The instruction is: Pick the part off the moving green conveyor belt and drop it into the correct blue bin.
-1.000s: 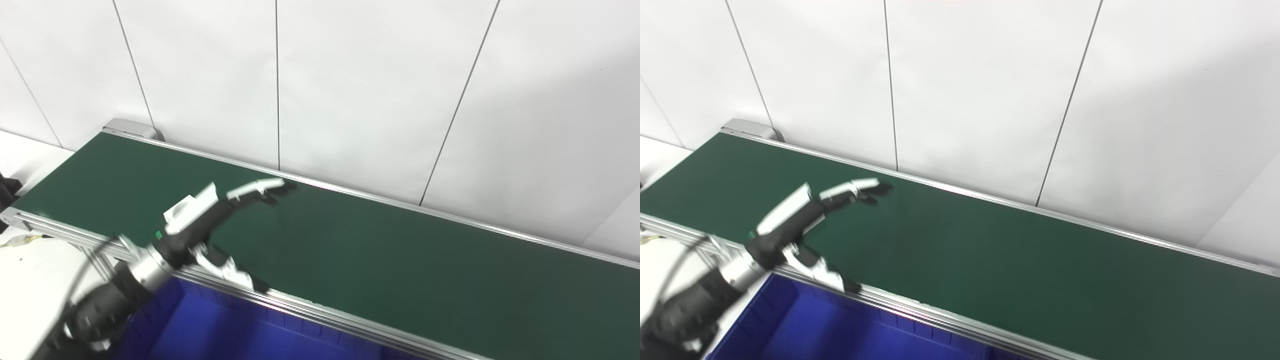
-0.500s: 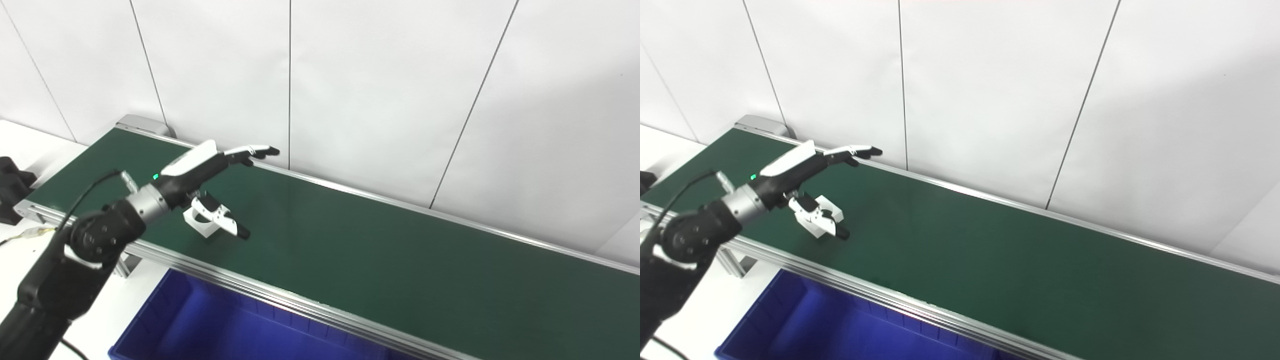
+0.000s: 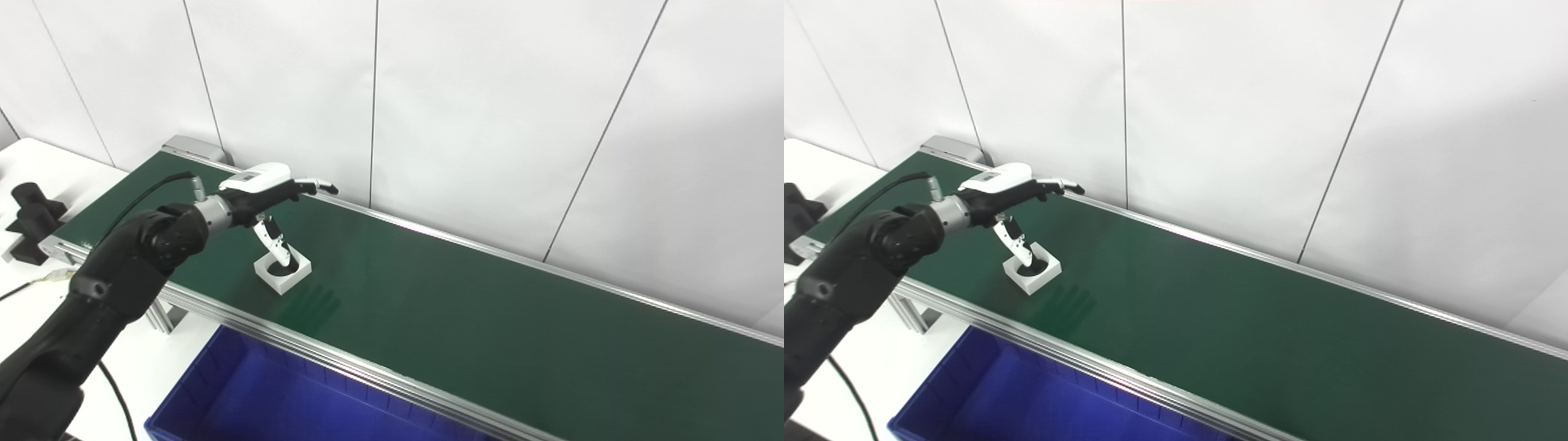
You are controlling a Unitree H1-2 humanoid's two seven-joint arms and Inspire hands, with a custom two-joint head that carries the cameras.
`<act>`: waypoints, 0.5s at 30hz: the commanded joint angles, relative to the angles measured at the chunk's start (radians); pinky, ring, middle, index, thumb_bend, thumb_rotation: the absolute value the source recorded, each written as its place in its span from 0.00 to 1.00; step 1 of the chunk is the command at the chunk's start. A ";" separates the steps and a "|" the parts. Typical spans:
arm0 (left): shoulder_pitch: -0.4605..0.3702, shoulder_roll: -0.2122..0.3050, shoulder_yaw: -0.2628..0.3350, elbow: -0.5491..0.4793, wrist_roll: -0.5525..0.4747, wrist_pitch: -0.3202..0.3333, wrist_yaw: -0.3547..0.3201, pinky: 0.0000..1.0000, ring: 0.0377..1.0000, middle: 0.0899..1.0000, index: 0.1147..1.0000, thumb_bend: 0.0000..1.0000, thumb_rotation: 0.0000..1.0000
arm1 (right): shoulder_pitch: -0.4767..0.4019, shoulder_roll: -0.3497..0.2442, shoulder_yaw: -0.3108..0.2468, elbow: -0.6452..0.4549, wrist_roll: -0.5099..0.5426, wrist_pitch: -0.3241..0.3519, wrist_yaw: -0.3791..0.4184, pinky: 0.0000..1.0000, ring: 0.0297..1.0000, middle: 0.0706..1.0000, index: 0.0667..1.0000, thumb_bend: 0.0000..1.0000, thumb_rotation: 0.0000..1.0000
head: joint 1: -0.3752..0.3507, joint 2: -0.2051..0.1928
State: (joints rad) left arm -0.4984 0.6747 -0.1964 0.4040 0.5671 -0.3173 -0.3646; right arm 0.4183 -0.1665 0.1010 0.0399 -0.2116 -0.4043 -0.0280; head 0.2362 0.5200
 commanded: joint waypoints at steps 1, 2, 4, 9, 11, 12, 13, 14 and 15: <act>-0.066 0.046 -0.009 0.017 0.049 -0.008 0.045 0.78 0.85 0.91 0.86 0.92 0.12 | -0.003 -0.001 -0.005 -0.014 0.013 -0.052 -0.001 0.71 0.76 0.81 0.82 0.89 0.20 | 0.001 0.005; -0.072 0.047 -0.017 0.030 0.063 -0.014 0.051 0.79 0.85 0.91 0.86 0.93 0.12 | -0.004 0.001 -0.005 -0.015 0.015 -0.049 0.000 0.71 0.76 0.81 0.82 0.89 0.20 | 0.001 0.005; -0.083 0.046 -0.037 0.046 0.100 -0.012 0.061 0.83 0.88 0.92 0.87 0.93 0.14 | -0.006 0.002 -0.005 -0.014 0.012 -0.051 -0.002 0.70 0.76 0.81 0.81 0.89 0.20 | 0.003 0.007; -0.097 0.040 -0.070 0.076 0.143 -0.032 0.086 0.87 0.91 0.92 0.86 0.94 0.15 | -0.007 0.002 -0.006 -0.016 -0.007 -0.055 -0.011 0.69 0.75 0.80 0.81 0.89 0.22 | 0.004 0.010; -0.100 0.035 -0.090 0.090 0.162 -0.048 0.103 0.88 0.92 0.92 0.86 0.94 0.15 | -0.003 0.003 -0.007 -0.021 0.005 -0.048 -0.005 0.71 0.75 0.80 0.81 0.89 0.22 | 0.004 0.011; -0.101 0.032 -0.101 0.094 0.171 -0.053 0.107 0.88 0.92 0.92 0.86 0.94 0.15 | -0.001 0.005 -0.007 -0.027 0.012 -0.042 -0.002 0.71 0.75 0.80 0.81 0.89 0.22 | 0.005 0.014; -0.103 0.029 -0.109 0.098 0.177 -0.056 0.109 0.89 0.93 0.93 0.86 0.94 0.14 | 0.001 0.006 -0.007 -0.031 0.016 -0.038 0.000 0.72 0.76 0.80 0.81 0.89 0.21 | 0.005 0.014; -0.103 0.024 -0.118 0.101 0.182 -0.053 0.109 0.89 0.94 0.94 0.86 0.94 0.14 | 0.003 0.006 -0.006 -0.035 0.016 -0.035 0.000 0.72 0.76 0.80 0.81 0.89 0.21 | 0.005 0.015; -0.103 0.019 -0.127 0.104 0.189 -0.054 0.112 0.90 0.95 0.95 0.87 0.95 0.13 | 0.004 0.006 -0.006 -0.036 0.018 -0.035 0.001 0.71 0.76 0.81 0.81 0.88 0.21 | 0.005 0.014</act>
State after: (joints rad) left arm -0.5480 0.6772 -0.3264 0.5114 0.7484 -0.3620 -0.2875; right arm 0.4167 -0.1612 0.1003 0.0332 -0.2081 -0.4042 -0.0280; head 0.2424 0.5338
